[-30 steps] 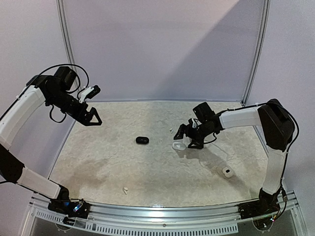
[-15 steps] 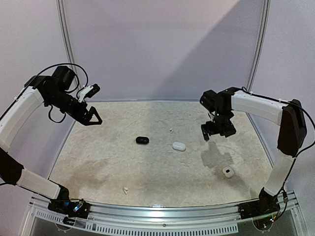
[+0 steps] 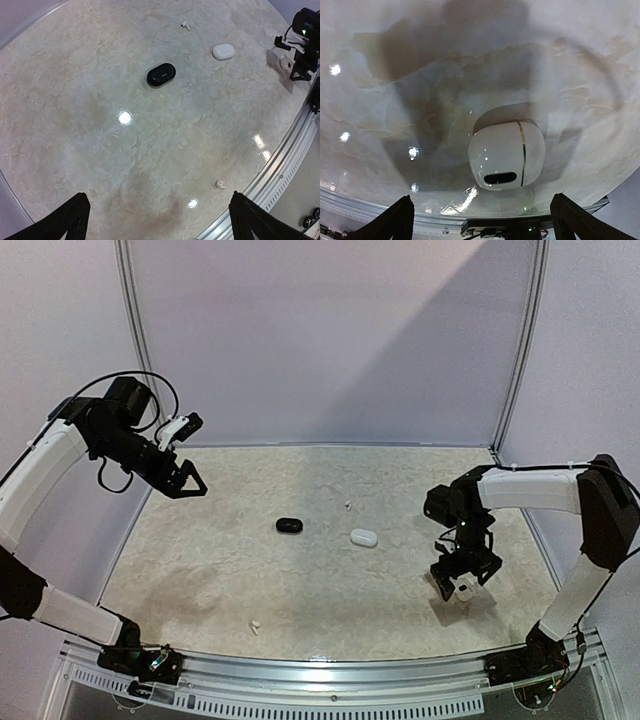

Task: Insert the wireless bluetooth earbuds into the charging case
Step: Pick up the charging case from the center of the board.

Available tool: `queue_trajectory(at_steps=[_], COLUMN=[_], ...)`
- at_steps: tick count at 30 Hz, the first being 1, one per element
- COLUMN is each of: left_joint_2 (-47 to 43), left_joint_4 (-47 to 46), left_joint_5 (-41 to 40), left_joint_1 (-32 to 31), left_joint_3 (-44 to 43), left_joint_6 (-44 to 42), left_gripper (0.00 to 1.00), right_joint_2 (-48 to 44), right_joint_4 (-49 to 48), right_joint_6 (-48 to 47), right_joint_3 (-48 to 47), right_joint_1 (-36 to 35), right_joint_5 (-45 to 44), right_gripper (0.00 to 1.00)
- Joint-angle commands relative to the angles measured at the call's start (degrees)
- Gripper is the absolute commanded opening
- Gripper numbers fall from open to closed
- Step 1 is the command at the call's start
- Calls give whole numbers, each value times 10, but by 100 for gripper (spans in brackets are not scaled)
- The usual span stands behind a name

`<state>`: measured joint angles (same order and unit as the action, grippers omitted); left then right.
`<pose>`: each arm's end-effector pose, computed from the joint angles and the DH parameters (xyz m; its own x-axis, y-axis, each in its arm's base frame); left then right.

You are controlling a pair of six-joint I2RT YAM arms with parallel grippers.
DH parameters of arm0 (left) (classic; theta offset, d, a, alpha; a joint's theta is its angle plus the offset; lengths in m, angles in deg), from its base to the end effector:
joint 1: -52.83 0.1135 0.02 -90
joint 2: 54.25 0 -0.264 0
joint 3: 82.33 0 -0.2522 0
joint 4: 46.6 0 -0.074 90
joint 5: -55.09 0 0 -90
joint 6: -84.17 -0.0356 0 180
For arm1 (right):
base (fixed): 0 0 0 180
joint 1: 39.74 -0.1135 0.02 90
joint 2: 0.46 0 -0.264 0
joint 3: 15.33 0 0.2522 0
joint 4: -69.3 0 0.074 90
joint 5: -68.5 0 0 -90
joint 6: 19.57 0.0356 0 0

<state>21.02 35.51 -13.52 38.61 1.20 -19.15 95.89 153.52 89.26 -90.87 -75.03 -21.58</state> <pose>0.2296 -0.0716 0.3664 -0.7320 0.4068 -0.5465 0.5850 0.7865 -0.1981 0.2094 0.1482 0.1804 -0.9327 -0.2647 0.2450 -0.2926 0.9524 -0.0850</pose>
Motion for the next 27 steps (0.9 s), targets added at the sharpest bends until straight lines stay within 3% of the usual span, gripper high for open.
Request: queue_trajectory(at_steps=[1,5,15,18,22,27], left_joint_2=[-11,-9,-3,-4,-5,-6], left_joint_4=[1,0,0,-2,1,1], left_joint_5=[-4,-1,7,7,6,10], left_joint_1=[2,2,2,2,2,2], left_joint_3=[3,2,-7,-5,-7,-2], left_joint_6=[-8,-8,-7,-6,-8,-7], left_gripper=[99,99,99,99,99,99], right_joint_2=[38,41,63,64,60,54], right_joint_4=[-42,-43,-67,-93,-104,-93], right_joint_6=[-12,0,12,14,15,13], right_joint_3=[38,39,43,41,43,38], right_joint_1=[1,4,28,29,29,27], right_joint_5=[8,-29,-28,-16,-15,-21], right_gripper=[91,88,83,72,42,30])
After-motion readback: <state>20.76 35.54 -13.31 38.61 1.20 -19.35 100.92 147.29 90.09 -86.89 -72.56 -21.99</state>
